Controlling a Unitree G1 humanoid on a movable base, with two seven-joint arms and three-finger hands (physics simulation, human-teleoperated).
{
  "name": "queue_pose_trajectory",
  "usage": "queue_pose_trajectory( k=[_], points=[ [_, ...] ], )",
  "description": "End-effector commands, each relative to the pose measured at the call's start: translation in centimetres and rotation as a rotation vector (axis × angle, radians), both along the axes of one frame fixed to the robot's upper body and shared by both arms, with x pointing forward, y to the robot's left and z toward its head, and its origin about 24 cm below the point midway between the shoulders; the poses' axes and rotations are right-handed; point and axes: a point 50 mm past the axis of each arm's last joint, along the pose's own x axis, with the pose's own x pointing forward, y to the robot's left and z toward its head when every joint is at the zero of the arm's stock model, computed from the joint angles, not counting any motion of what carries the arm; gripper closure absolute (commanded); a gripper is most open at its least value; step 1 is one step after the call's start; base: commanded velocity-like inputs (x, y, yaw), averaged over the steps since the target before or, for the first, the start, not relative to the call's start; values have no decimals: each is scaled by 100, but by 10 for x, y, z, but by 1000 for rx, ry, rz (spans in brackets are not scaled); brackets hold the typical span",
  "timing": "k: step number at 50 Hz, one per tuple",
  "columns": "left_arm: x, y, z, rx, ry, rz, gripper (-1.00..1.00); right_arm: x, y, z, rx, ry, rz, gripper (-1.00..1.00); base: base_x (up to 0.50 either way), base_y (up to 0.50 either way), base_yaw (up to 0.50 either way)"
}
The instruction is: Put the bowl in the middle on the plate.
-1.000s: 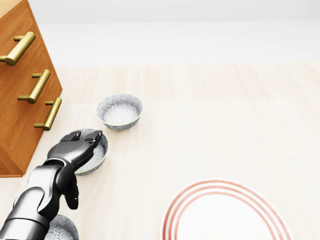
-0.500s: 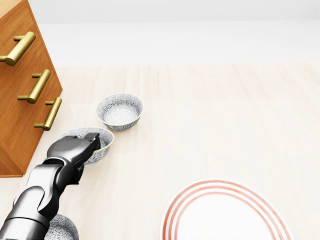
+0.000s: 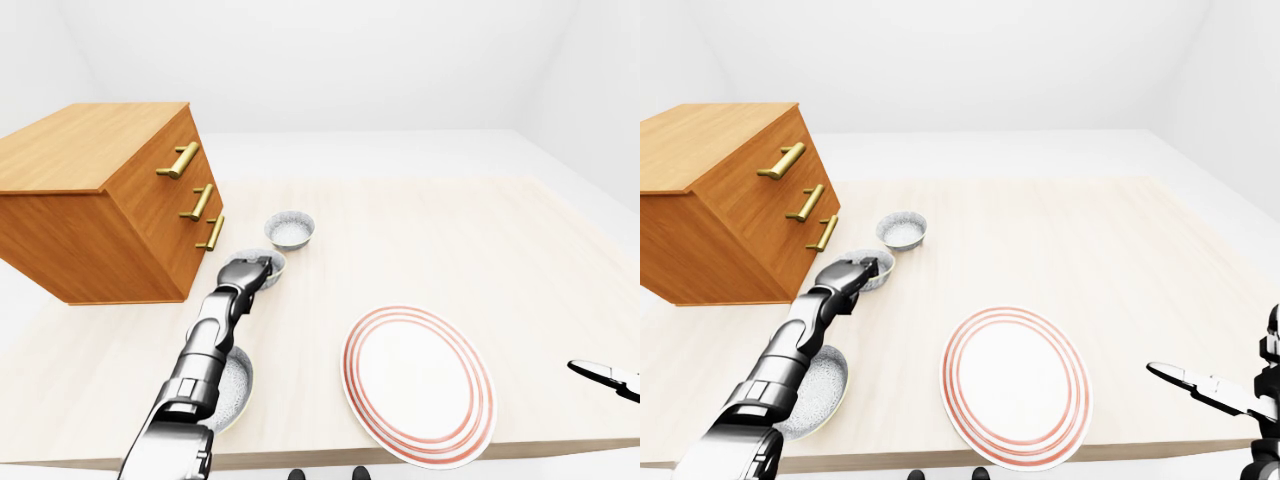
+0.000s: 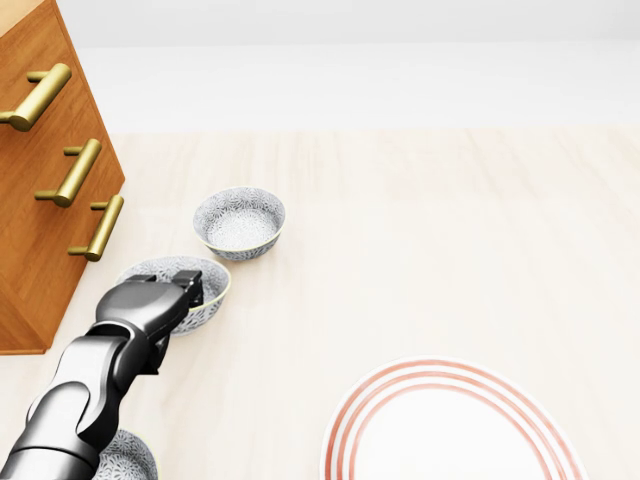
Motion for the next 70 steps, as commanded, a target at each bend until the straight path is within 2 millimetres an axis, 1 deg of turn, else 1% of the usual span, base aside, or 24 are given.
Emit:
queue_pose_trajectory(
  k=[1, 5, 9, 14, 30, 39, 41, 44, 46, 47, 48, 49, 57, 58, 59, 61, 64, 68, 70],
  points=[
    [-11, -10, -9, -67, 89, -21, 100, -1, 0, 1, -5, -3, -2, -100, 0, 0, 0],
    [-15, -12, -6, -80, 86, -28, 100, -1, 0, 1, -7, -1, -3, -100, 0, 0, 0],
    [-17, -12, 2, -84, 68, -33, 100, 0, 0, 1, -5, 2, -4, -100, 0, 0, 0],
    [-18, -12, 3, -83, 68, -34, 100, 1, -2, -4, 9, 14, -8, -100, 0, 0, 0],
    [-31, -16, 19, -92, 64, -58, 100, 1, -1, -4, 7, 17, -8, -100, 0, 0, 0],
    [-34, -21, 25, -101, 44, -74, 100, 0, -1, -4, 5, 20, -8, -100, 0, 0, 0],
    [-37, -23, 29, -101, 30, -84, 100, 1, -1, -5, 8, 23, -9, -100, 0, 0, 0],
    [-47, -30, 38, -103, 17, -113, 100, 1, -1, -5, 8, 24, -9, -100, 0, 0, 0],
    [-48, -31, 41, -107, 7, -118, 100, 1, -1, -5, 6, 23, -8, -100, 0, 0, 0],
    [-51, -34, 49, -115, -11, -129, 100, 1, -1, -5, 6, 23, -8, -100, 0, 0, 0],
    [-52, -34, 49, -116, -12, -130, 100, 1, -1, -5, 6, 23, -8, -100, 0, 0, 0],
    [-54, -38, 55, -124, -37, -142, 100, 1, -1, -4, 4, 22, -8, -100, 0, 0, 0],
    [-68, -52, 77, -141, -117, -191, 100, 3, -2, -6, 9, 25, -9, -100, 0, 0, 0],
    [-68, -52, 77, -141, -118, -192, 100, 3, -2, -6, 10, 26, -10, -100, 0, 0, 0],
    [-71, -54, 79, -147, -131, -198, 100, 3, -2, -6, 10, 26, -10, -100, 0, 0, 0],
    [-83, -59, 86, -159, -175, -218, 100, 2, -1, -4, 3, 22, -9, -100, 0, 0, 0],
    [-97, -67, 101, -184, -251, -250, 100, 3, -1, -6, 9, 27, -9, -100, 0, 0, 0],
    [-100, -72, 101, -184, -255, -268, 100, 2, -2, -5, 7, 24, -10, -100, 0, 0, 0],
    [-103, -75, 93, -172, -222, -282, 100, 2, -1, -5, 7, 25, -9, -100, 0, 0, 0]
  ],
)
